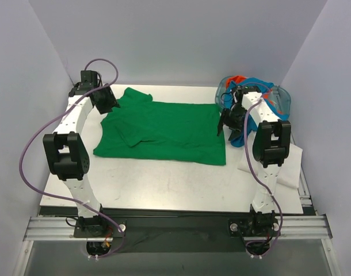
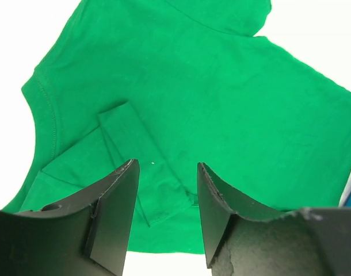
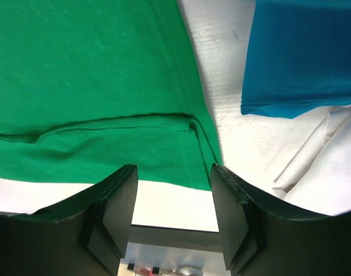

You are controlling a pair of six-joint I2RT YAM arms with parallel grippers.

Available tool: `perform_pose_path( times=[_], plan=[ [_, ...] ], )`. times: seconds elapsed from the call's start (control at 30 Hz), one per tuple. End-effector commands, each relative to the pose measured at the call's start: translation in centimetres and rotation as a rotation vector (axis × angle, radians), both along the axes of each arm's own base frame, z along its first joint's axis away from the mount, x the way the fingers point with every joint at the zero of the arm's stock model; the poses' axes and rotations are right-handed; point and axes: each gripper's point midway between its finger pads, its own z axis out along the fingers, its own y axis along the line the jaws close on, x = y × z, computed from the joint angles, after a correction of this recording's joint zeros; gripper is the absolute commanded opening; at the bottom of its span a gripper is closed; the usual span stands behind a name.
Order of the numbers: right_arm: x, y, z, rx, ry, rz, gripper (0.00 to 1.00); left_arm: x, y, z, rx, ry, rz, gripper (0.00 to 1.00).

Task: Fold and stack the t-shirts
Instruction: Fold the flattened tshirt in 1/3 of the way

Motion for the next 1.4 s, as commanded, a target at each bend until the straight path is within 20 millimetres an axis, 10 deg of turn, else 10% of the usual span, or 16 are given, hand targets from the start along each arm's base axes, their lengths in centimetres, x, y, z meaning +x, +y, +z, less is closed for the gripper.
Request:
perform_pose_path(
  times=[0.0,0.17,0.47,0.9,1.37],
  plan=[
    [-0.2,-0.3,3.5,-0.031,-0.069,0.032,0.54,0.9,-0.3,1.8,-0.006,-0.072,0.0,0.56],
    [-0.9,2.1,4.1,0.013,-0.123,0.117,0.54,-2.7,-0.5,-2.1,-0.014,0.022,-0.003,0.57],
    [-4.6,6.0,-0.6,0.074,-0.025,0.201,0.53,-8.7,-0.6,-8.8,-0.046,0.158,0.033,0.57],
    [-7.8,2.0,-6.7,-0.135,0.13,0.187,0.51,-13.6,2.1,-13.6,0.064,0.247,0.091,0.6],
    [-15.2,1.2,-7.4,-0.209,0.249,0.238,0.51,-18.6,4.3,-14.4,0.12,0.305,0.126,0.62]
  ],
)
